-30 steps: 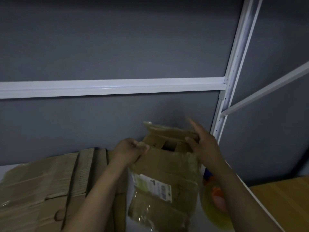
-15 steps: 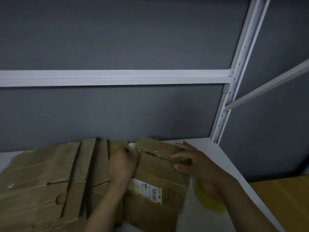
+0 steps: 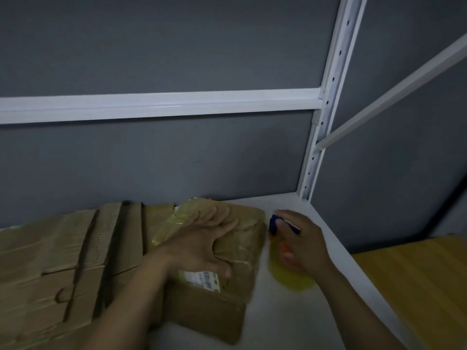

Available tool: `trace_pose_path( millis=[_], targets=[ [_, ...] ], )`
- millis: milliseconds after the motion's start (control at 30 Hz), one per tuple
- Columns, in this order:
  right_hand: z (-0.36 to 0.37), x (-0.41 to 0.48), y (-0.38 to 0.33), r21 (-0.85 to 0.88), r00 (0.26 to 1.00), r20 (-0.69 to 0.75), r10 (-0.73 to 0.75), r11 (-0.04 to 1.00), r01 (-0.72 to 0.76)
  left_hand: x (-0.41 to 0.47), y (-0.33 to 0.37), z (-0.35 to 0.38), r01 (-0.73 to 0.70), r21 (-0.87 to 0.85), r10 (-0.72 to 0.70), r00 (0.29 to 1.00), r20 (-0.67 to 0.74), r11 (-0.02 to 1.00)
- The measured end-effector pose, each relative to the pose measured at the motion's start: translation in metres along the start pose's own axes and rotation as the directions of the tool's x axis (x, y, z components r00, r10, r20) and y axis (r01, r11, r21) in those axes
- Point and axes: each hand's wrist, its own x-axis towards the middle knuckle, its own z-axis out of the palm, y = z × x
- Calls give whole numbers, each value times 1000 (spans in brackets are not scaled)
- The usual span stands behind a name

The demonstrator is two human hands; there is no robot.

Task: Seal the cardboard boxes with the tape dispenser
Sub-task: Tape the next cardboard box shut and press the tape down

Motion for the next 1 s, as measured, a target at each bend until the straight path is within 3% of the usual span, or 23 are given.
trace_pose_path(
  millis=[33,100,167,267,500,833,1000],
  targets=[
    [-8,-1,14,-139,996,-70,48,989,-57,2,0,1,5,2,-5,1000,-3,1000],
    [-20,-2,40,-376,976,-12,218,904,-206,4,4,3,18,-14,-19,999,-27,1000],
    [-23,-3,58,-477,929,50,366,826,-300,4,9,3,43,-15,-44,998,-36,999],
    [-20,-3,65,-595,933,29,359,756,-272,2,12,0,71,-27,-72,997,-26,997],
    [-17,-14,61,-659,929,-82,361,680,-322,-5,19,-3,114,-74,-116,993,-20,991],
    [-23,-9,57,-642,902,-175,394,649,-408,-24,23,-7,131,-236,-132,991,10,963],
    [-23,-10,55,-660,910,-178,373,641,-392,-21,27,-9,145,-141,-137,988,69,979]
  ],
)
